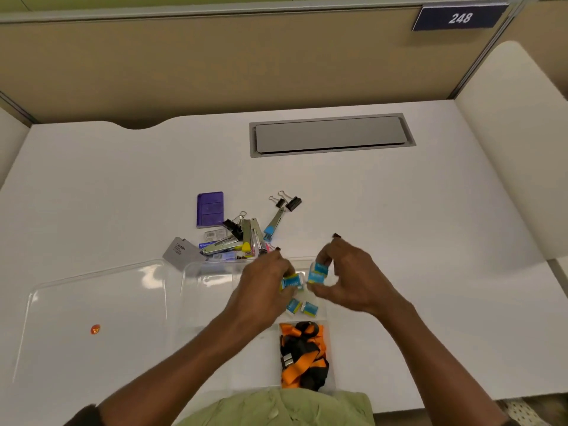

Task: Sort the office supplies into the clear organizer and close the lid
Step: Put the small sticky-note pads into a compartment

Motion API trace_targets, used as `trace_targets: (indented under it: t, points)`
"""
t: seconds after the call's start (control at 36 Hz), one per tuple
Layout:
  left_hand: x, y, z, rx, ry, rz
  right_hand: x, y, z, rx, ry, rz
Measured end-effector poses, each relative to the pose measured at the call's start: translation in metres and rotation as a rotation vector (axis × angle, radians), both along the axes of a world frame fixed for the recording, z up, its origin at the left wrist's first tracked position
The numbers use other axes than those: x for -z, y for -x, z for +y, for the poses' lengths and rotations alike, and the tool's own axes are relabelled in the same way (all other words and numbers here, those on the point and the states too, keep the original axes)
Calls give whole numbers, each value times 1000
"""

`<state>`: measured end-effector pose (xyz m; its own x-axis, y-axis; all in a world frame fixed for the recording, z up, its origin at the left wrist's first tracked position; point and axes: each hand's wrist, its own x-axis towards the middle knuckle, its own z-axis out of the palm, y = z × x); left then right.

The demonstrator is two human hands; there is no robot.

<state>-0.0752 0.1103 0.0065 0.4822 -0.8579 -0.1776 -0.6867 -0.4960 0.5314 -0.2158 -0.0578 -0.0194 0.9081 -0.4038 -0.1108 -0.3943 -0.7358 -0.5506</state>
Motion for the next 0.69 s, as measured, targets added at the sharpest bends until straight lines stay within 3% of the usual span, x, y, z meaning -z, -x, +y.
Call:
trace_targets:
  t: [0.11,0.25,0.42,0.58,0.69]
  points:
    - [11,19,10,56,-93,-6,15,14,20,-22,-67,98]
    - [14,25,5,68,-122,-11,13,20,22,19,-143,32]
    - [-3,-5,-16,7,-114,-51,4,12,-4,312,-129,-53]
    - [-3,-60,-39,-230,-150,-185,3,-25,-20,351,-141,-29]
    - [10,-93,-46,-370,-249,-174,12,-63,-24,362,-167,-18]
